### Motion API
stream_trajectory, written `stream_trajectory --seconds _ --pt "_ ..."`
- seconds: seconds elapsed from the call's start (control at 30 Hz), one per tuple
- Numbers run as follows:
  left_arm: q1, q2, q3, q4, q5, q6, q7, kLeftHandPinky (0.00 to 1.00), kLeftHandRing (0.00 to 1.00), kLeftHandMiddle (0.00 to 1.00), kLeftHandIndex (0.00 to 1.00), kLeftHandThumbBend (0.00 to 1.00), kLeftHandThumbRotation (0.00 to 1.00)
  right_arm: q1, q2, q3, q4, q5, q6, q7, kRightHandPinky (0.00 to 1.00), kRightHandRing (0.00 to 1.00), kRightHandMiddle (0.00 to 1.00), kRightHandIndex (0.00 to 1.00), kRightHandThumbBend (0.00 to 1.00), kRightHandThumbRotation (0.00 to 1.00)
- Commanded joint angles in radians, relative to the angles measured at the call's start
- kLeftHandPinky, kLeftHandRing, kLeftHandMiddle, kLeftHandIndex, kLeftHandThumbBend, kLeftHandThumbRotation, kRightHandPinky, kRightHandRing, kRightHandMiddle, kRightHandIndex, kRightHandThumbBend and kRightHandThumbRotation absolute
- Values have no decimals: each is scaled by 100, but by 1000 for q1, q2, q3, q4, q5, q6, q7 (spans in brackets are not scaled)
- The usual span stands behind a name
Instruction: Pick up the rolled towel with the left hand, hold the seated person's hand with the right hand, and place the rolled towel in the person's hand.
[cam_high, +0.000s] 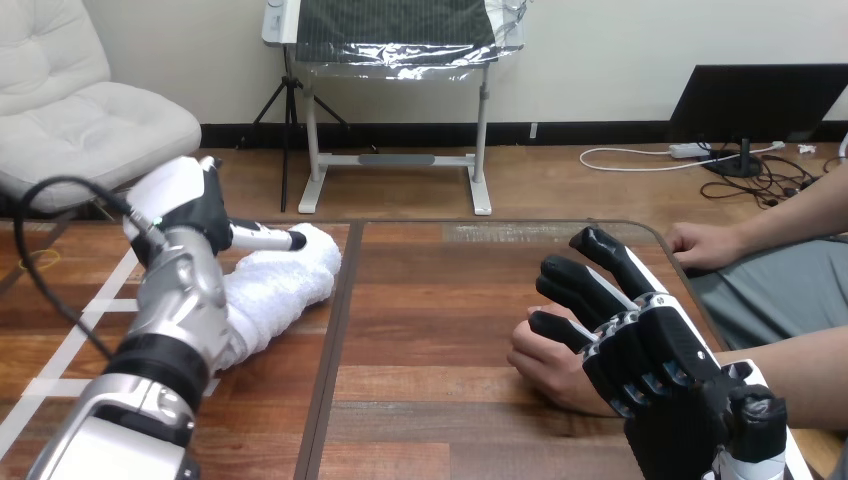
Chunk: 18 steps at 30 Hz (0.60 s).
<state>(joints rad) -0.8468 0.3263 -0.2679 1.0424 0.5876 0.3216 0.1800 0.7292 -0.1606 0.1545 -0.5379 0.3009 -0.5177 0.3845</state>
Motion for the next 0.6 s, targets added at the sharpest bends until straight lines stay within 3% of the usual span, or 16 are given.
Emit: stream_trajectory --seconds 0.0,0.57 --pt "-54 -22 -51 -117 51 59 26 100 96 96 94 97 45 -55 5 4 4 14 -26 5 85 91 89 93 73 100" --pt "4 -48 -101 -279 92 219 -39 100 97 97 95 96 51 -58 6 5 -4 9 -17 0 84 90 89 92 74 100"
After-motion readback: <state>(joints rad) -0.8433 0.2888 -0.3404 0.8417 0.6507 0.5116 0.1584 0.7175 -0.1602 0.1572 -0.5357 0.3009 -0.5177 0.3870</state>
